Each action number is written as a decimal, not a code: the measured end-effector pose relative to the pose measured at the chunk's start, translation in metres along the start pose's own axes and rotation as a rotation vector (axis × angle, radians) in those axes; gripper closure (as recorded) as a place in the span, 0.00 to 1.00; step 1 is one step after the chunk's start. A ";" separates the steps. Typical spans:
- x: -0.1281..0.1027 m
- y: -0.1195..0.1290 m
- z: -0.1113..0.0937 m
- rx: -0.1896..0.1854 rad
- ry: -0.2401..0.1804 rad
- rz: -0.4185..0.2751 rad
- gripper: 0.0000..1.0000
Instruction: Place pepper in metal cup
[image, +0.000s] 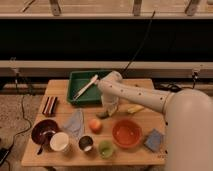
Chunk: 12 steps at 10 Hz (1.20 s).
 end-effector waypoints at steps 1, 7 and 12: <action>0.000 0.002 -0.011 0.011 -0.012 0.014 1.00; -0.039 0.050 -0.060 0.064 -0.058 0.020 1.00; -0.095 0.086 -0.080 0.099 -0.018 -0.038 1.00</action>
